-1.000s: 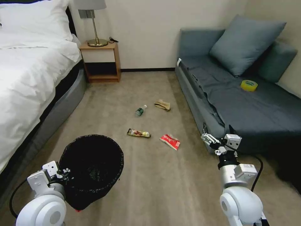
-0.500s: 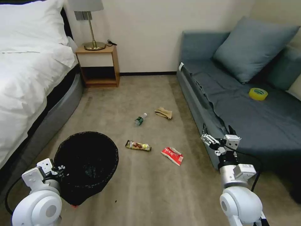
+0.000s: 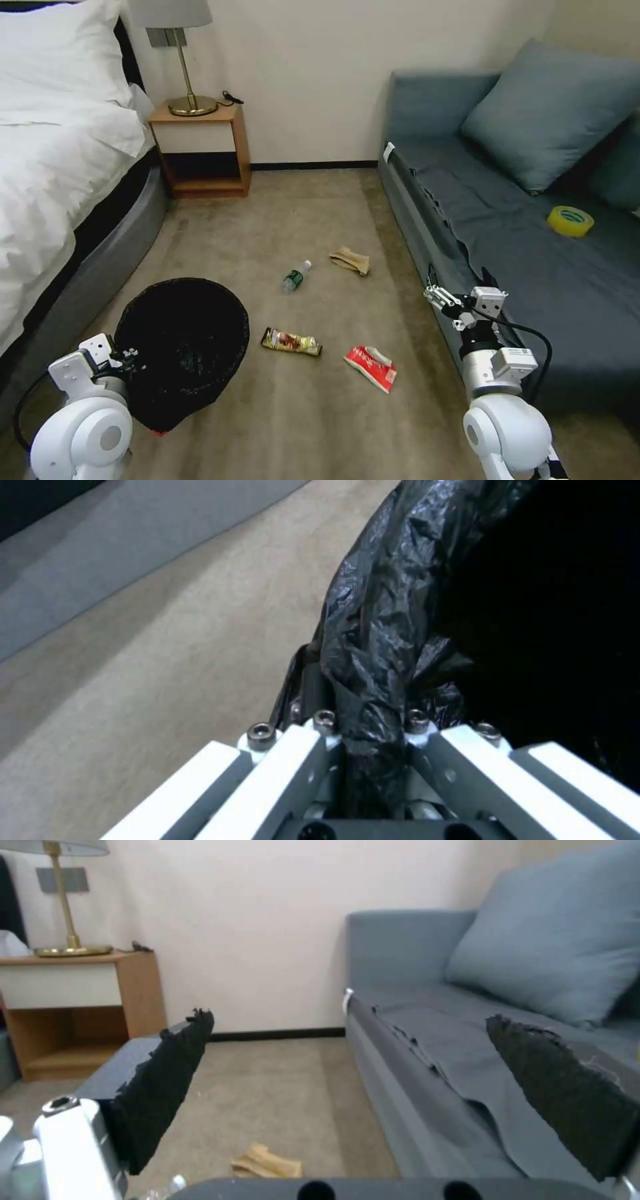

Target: Pick up the trash bin, then pick up the garbage on the floor and place it into the trash bin.

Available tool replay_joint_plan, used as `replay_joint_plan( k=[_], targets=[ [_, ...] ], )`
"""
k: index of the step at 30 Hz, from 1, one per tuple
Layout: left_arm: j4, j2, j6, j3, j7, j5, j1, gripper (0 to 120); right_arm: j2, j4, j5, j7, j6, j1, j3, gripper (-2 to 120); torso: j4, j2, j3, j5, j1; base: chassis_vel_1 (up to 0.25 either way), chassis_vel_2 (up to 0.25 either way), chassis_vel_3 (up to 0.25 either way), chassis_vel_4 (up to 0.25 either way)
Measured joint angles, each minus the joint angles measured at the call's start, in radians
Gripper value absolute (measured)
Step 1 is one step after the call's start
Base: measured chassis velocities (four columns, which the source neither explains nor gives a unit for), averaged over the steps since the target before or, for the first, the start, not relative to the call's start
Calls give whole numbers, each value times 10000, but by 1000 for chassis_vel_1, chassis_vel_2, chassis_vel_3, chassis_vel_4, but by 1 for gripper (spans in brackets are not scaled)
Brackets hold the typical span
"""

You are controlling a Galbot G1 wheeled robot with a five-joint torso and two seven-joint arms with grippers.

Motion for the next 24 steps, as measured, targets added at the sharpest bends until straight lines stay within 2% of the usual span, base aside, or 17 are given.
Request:
replay_joint_plan(
  k=[6,14,19,22,23,24],
  targets=[
    [212,84,2,-125,117,-47,-114,1,14,-285,-163,-99,216,147,-217,100,0,0,0,0,0,-100,88,98,-108],
    [354,95,3,-310,200,-101,-226,1,-176,-582,-242,-201,352,343,-470,100,-1,0,-1,0,0,-5,12,12,-14],
    [362,63,3,-485,312,-73,-250,1,-790,-978,227,-113,-411,726,-1237,100,-2,0,-1,1,0,0,0,0,0],
    [403,49,3,-596,386,-57,-216,1,-1511,-1269,1161,-84,-1104,1064,-1971,100,0,0,-1,3,0,0,0,0,0],
    [403,49,3,-596,386,-57,-216,1,-1511,-1269,1161,-84,-1104,1064,-1971,100,0,0,-1,3,0,0,0,0,0],
    [409,27,3,-643,408,-49,-192,1,-2036,-1374,1910,-85,-1589,1255,-2357,100,1,0,0,3,0,0,0,0,0]
  ],
)
